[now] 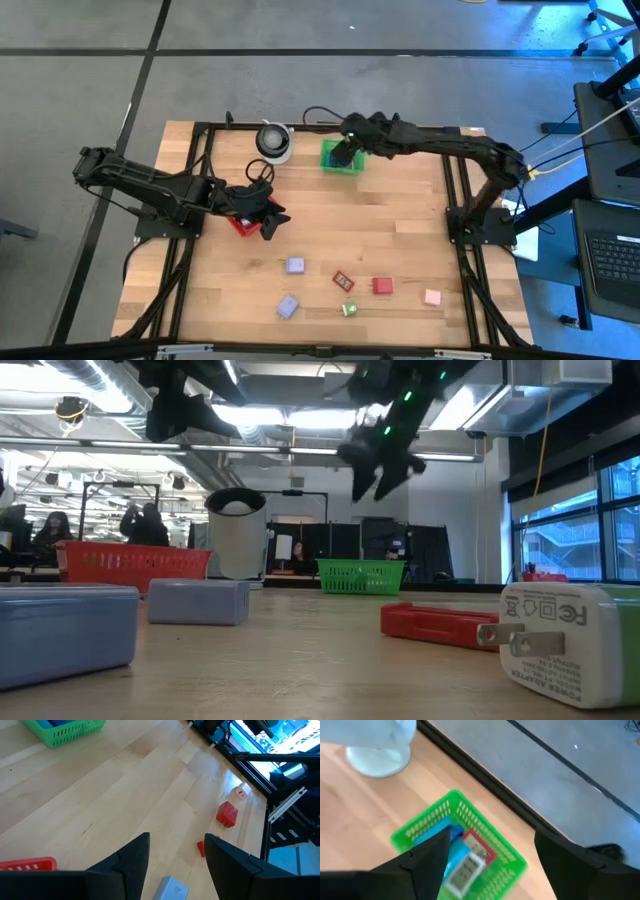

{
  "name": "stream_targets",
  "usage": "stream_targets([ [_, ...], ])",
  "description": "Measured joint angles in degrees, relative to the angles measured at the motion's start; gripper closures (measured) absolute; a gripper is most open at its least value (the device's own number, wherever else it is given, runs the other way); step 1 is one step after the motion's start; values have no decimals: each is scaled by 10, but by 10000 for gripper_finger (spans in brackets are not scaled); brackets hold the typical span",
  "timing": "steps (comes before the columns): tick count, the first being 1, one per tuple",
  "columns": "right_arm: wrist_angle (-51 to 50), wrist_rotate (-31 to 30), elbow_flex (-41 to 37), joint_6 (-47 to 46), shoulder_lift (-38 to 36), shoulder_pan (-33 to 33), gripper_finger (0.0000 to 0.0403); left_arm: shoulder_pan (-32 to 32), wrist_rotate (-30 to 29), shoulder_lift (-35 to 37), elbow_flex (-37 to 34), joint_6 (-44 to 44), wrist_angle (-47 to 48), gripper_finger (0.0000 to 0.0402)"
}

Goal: Pick & Place Office items
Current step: Put the top light purple charger adapter into the red bin

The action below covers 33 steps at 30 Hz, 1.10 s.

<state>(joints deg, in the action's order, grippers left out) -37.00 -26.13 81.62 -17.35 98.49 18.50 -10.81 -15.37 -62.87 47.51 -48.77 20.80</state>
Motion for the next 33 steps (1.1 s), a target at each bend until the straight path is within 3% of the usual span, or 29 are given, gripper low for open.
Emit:
stream_targets([
  [3, -39, -12, 0, -4, -43, -18, 118, 0, 0, 0, 0, 0, 0, 217],
  [12, -152, -142, 0, -81, -156, -113, 128, 2, -36, 0, 0, 0, -6, 217],
  [16, -216, -175, 0, -143, -191, -155, 129, -3, -15, 0, 0, -1, -14, 217],
  [25, -324, -180, 0, -274, -225, -269, 129, -4, -28, -15, 0, 0, -46, 217],
  [33, -340, -180, 0, -320, -220, -355, 129, -64, 101, -146, 0, 47, -111, 217],
])
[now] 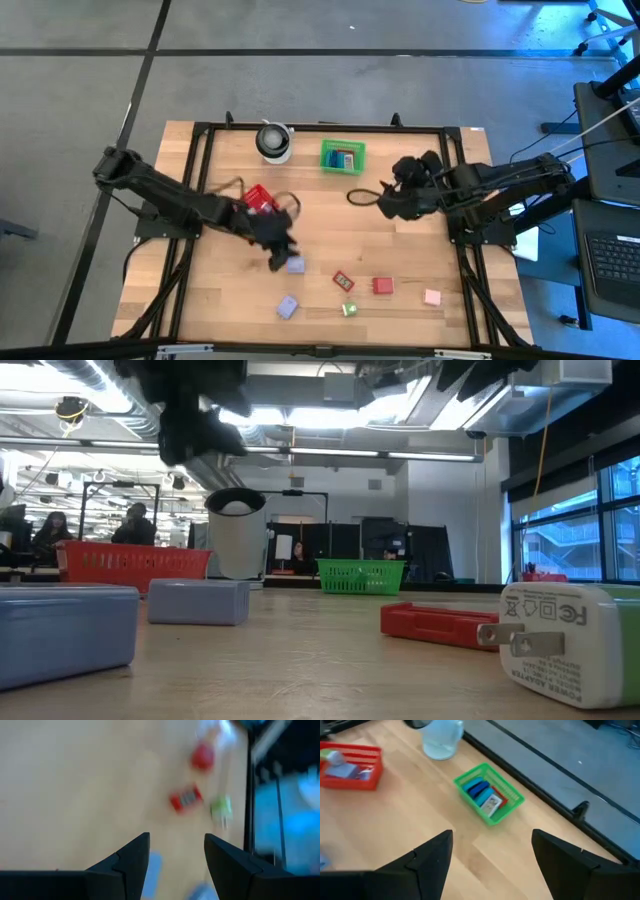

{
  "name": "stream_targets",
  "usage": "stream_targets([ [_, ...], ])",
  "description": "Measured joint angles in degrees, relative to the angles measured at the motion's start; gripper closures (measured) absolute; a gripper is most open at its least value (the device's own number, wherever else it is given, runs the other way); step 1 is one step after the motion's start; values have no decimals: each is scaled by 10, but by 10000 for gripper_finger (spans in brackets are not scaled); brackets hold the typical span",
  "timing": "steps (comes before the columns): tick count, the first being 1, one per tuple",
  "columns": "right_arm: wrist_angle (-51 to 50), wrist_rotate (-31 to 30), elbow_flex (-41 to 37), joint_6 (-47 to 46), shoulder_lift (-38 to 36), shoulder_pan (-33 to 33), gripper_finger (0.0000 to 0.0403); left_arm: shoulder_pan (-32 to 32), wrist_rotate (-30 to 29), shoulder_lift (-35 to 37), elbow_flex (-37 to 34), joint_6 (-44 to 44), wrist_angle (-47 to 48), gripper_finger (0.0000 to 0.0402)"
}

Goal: Pick & Place Office items
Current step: Put the top light purple charger adapter into the red bin

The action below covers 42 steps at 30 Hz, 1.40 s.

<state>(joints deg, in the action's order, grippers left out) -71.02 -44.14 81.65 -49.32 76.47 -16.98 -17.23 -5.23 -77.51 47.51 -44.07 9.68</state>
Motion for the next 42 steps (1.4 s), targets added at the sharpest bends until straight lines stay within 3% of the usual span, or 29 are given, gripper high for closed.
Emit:
stream_targets([
  [6, 1, 0, 0, -12, 2, -32, 129, -34, 47, -75, 0, 58, -46, 217],
  [15, 3, 0, 0, -12, 2, -39, 129, -75, -14, -121, 0, 237, -56, 217],
  [21, 3, 0, 0, -10, 2, -39, 129, -81, -71, -138, 0, 216, -56, 210],
  [27, 3, -2, 0, 5, 2, -39, 129, -80, -57, -140, 0, 205, -52, 171],
  [31, 3, -19, 0, 5, 2, -39, 129, -80, -56, -144, 0, 244, -52, 148],
  [35, 3, -30, 0, 7, 2, -39, 129, -79, -56, -164, 0, 295, -50, 141],
  [42, 3, -30, 0, 7, 2, -39, 129, -78, -59, -201, 3, 301, -62, 143],
])
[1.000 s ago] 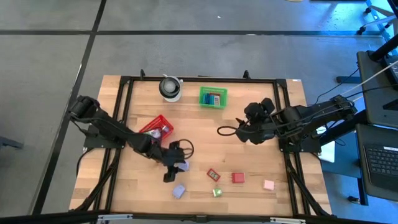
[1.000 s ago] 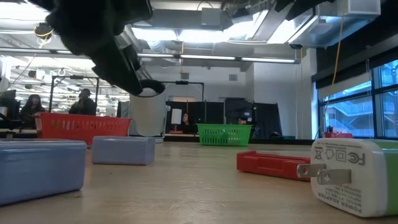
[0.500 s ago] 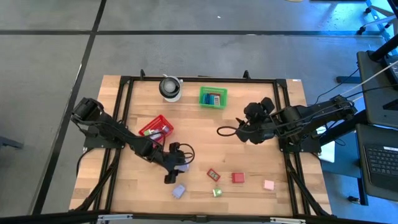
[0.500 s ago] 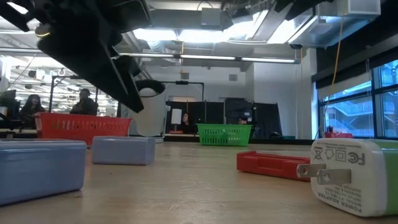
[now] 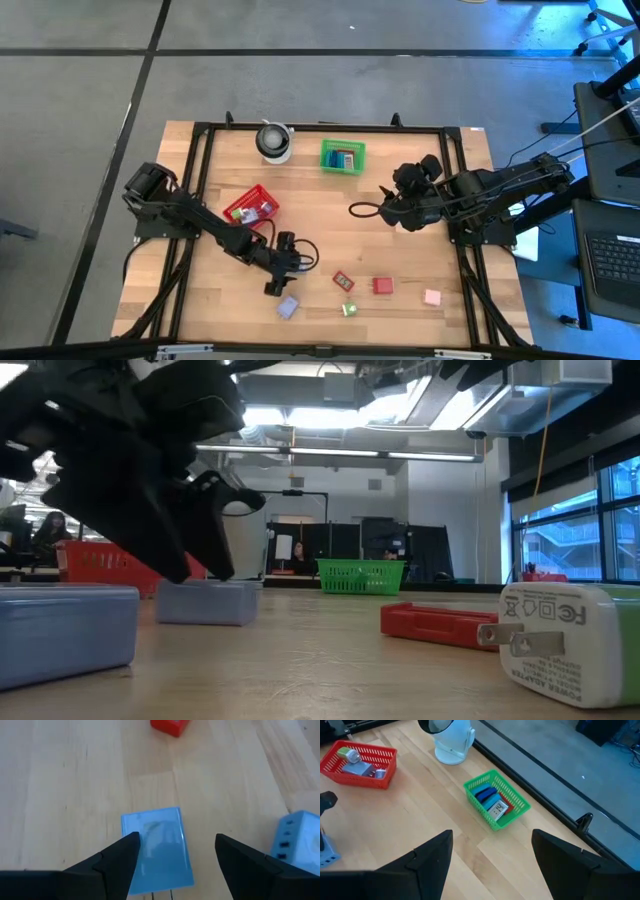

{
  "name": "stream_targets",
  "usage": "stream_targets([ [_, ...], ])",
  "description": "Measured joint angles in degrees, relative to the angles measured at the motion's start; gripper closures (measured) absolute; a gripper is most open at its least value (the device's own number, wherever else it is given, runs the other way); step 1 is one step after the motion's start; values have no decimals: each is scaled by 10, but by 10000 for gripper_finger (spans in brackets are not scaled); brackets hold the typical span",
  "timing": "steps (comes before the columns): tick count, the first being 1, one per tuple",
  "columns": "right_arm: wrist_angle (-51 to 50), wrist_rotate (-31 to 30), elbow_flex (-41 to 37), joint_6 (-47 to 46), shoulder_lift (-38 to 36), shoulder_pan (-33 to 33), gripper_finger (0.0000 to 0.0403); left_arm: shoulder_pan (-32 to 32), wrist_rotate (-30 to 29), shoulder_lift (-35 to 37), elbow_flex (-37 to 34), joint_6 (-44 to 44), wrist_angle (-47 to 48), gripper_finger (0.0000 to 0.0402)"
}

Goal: Pick & Place Office items
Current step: Put the top light purple charger adapter into the red bin

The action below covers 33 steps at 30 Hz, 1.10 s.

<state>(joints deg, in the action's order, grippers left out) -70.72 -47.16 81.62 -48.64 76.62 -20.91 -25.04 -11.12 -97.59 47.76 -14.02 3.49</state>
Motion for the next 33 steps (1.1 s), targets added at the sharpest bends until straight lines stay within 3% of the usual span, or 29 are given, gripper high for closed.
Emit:
stream_targets([
  [9, 0, 0, 0, 0, 0, 0, 129, 0, -32, -1, 11, 5, 13, 145],
  [17, 0, 0, 0, 0, 0, 0, 129, 5, -49, -1, 42, 67, 32, 146],
  [33, 0, -4, 0, 2, 0, 0, 129, 16, -42, -9, 42, 22, 86, 146],
])
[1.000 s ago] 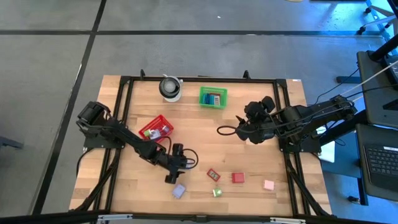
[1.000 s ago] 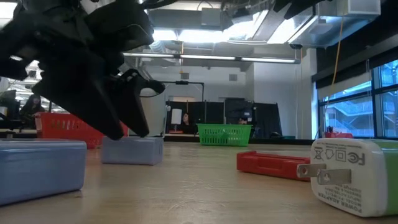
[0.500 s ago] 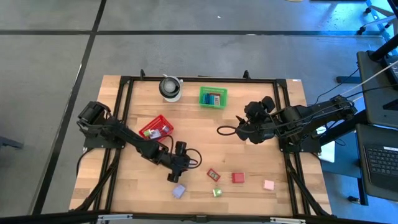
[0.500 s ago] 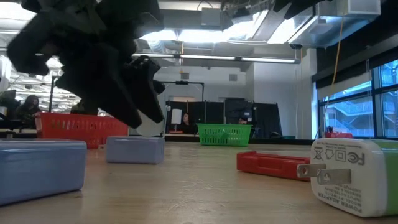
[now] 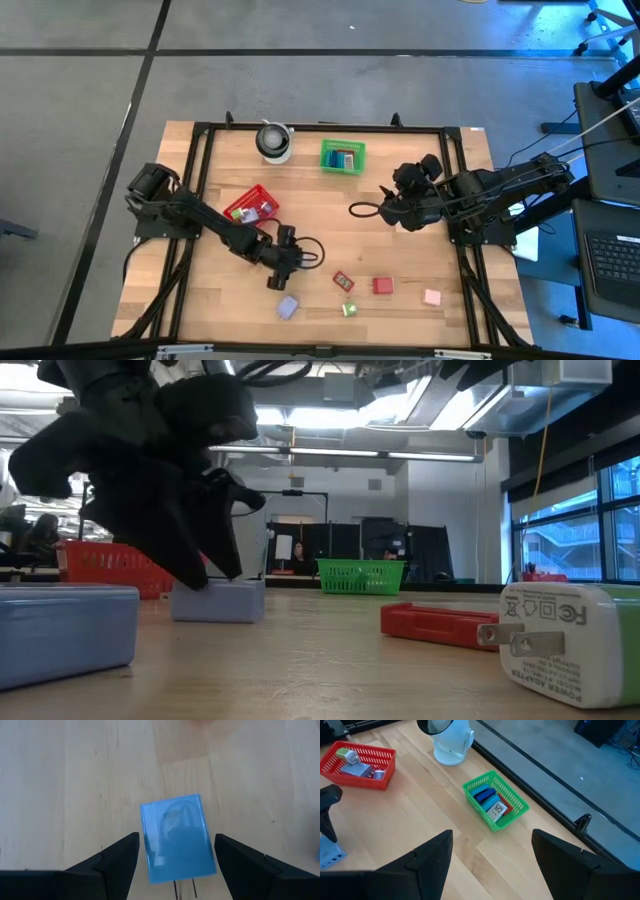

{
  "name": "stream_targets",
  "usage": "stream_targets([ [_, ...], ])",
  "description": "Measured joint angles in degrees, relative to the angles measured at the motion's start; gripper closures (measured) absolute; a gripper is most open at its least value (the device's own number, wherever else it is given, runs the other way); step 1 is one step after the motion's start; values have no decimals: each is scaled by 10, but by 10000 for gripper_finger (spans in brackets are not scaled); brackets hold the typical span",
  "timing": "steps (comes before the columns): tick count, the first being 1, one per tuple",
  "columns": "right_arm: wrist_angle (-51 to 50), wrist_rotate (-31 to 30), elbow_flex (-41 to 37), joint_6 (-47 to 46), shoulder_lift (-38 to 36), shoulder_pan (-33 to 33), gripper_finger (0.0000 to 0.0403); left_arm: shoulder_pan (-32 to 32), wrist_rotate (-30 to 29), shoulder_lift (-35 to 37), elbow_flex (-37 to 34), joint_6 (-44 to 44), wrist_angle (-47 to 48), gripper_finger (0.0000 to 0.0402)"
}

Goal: Pick & Place Office items
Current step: Put the top light purple charger adapter into the red bin

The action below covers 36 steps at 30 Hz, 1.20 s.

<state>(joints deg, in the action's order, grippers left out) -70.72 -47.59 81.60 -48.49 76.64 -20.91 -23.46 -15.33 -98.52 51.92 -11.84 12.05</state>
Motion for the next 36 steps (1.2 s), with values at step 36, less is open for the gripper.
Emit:
stream_targets([
  [36, 1, -10, 0, 11, 0, 0, 129, 59, -110, -7, 216, -135, 12, 191],
])
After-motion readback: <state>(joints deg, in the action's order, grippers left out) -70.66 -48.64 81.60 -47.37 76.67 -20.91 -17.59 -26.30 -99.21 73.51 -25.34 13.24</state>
